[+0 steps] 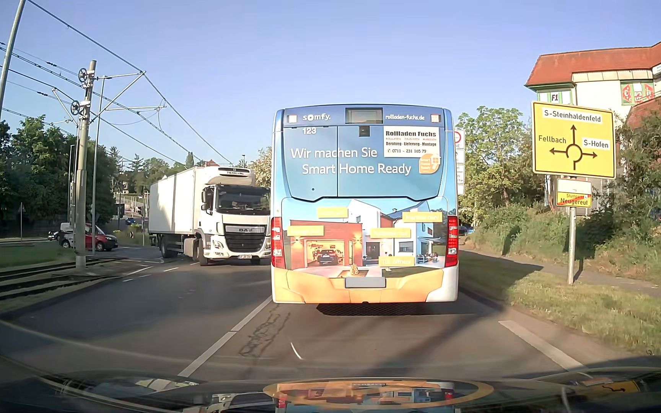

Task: Follow the waypoints while adhering to traffic rules and regulations

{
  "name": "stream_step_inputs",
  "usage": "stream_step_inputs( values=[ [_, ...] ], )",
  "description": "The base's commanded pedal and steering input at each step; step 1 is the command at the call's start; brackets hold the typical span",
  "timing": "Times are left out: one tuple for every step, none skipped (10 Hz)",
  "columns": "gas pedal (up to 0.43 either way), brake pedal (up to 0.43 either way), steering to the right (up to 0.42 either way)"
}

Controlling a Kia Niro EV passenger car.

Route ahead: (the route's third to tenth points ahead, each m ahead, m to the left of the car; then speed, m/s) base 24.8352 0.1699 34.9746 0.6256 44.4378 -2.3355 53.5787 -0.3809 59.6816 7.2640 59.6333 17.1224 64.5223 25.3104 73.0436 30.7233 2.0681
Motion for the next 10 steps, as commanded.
stream_step_inputs(
  values=[
    [0.008, 0.000, -0.009],
    [0.008, 0.000, -0.009],
    [0.000, 0.000, -0.009],
    [0.000, 0.000, -0.009],
    [0.000, 0.000, -0.009],
    [0.000, 0.000, -0.009],
    [0.000, 0.000, -0.009],
    [0.000, 0.000, -0.009],
    [0.000, 0.073, -0.009],
    [0.000, 0.165, -0.009]
  ],
)
